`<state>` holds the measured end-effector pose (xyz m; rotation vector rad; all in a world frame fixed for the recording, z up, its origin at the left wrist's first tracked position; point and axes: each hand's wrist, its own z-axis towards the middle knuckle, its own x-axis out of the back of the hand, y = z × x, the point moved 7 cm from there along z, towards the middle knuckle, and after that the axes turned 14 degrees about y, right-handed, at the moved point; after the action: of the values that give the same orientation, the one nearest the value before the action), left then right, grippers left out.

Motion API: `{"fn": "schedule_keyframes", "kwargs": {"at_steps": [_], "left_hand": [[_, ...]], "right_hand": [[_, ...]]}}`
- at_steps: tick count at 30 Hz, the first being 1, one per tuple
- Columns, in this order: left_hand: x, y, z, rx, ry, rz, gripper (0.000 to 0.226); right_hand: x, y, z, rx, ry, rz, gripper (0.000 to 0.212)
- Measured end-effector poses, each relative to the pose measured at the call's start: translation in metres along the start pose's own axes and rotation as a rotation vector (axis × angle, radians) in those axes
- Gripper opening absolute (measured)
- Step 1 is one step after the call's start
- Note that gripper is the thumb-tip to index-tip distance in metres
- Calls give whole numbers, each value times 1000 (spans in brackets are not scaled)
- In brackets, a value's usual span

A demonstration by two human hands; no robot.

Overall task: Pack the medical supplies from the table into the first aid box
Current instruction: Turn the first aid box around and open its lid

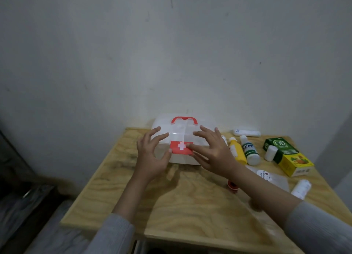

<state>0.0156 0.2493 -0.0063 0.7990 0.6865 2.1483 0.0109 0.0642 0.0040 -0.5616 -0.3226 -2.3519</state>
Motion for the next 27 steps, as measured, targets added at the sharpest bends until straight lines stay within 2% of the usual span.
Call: {"fn": "schedule_keyframes", "kwargs": {"at_steps": [5,10,14,19,23,27], "left_hand": [[1,-1,-1,19,11,-22,39],[-4,-1,-12,4,14,50,59],[-11,-3,-14,40,35,116,77],[-23,-5,-13,135,27,85,99],[-25,-9,-14,175,76,64,96],[-26,-11,-11,191,121,38,94]], "right_hand": [[4,4,2,-57,24,70,35],[8,3,9,-41,73,53,27],[15,1,25,-2,138,-16,31],[30,8,62,58,229,-80,15],[38,27,100,109,287,-140,12],[17,61,125,104,214,-246,7]]}}
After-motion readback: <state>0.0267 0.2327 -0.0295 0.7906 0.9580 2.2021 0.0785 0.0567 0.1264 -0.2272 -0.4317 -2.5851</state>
